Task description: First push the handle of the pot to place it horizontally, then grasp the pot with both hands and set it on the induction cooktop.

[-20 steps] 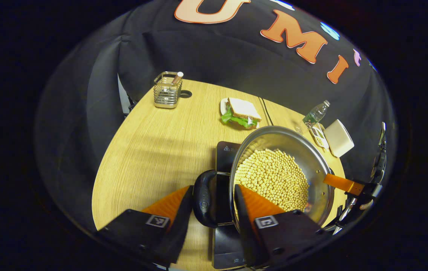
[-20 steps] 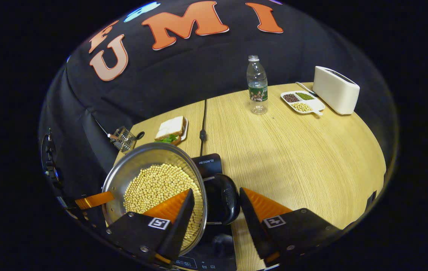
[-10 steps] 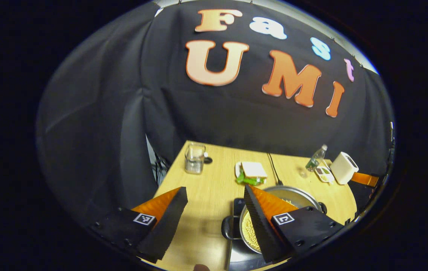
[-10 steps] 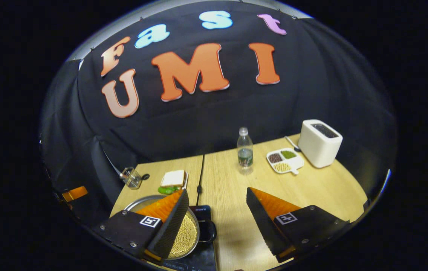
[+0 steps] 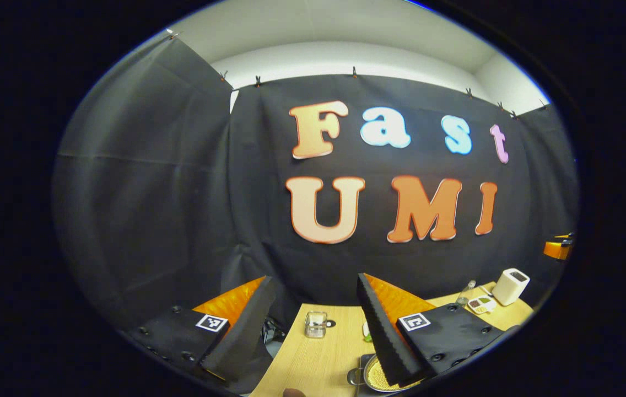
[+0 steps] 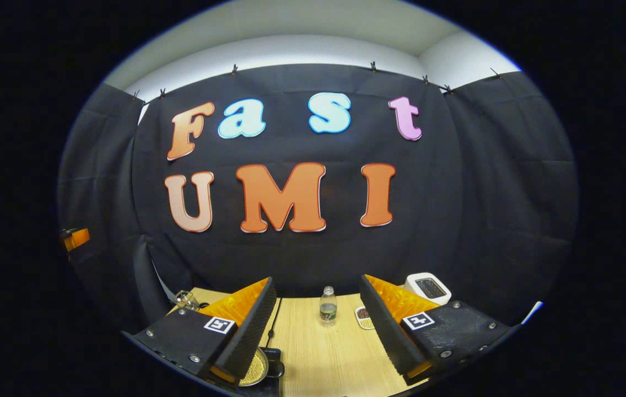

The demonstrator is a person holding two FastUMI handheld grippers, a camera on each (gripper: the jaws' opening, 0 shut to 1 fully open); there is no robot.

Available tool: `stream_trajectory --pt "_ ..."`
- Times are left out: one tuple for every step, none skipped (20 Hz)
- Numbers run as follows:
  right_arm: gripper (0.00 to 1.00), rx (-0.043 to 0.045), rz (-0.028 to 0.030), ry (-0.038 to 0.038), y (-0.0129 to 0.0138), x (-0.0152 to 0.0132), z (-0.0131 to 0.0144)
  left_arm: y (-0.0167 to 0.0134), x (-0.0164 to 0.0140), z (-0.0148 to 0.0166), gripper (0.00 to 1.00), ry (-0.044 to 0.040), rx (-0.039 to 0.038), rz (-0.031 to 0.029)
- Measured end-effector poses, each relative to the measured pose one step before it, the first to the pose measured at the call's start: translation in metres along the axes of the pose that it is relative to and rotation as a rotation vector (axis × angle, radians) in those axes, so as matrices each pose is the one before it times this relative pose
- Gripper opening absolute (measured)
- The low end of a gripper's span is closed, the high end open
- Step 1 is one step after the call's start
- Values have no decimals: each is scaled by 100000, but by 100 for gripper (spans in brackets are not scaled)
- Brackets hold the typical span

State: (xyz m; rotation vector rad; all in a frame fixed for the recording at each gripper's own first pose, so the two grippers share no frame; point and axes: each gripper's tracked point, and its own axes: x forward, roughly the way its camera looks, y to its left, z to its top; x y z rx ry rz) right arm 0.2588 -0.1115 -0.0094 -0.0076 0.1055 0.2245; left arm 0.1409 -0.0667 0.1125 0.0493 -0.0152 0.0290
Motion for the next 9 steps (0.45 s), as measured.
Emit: stream_trajectory --pt "95 869 -650 -2080 -484 -633 1189 269 -657 2155 97 -3112 -2167 -6" --pt "100 748 -550 -1600 -464 -571 1018 703 -592 2137 97 -3246 -1117 657" --pt "95 338 -285 -1819 -412 -566 939 870 -787 1754 97 -2988 -60 1398" --pt "95 -429 -673 -1369 -437 -323 512 690 -807 1329 97 -2571 174 1661" --pt "95 -1323 -1032 -1579 -518 -463 605 581 -591 1406 97 -2412 165 1210" --pt "95 -1155 -1105 -1226 -409 -341 774 240 -190 1196 96 -2125 -125 939" --pt "95 -600 -796 -771 -265 -399 646 357 -408 882 96 -1610 -407 695" --pt "95 -282 -382 -651 -181 -243 516 467 -282 626 97 -1068 -441 958" --pt "95 93 -440 -466 -122 -273 319 535 -398 570 97 -618 -413 967"
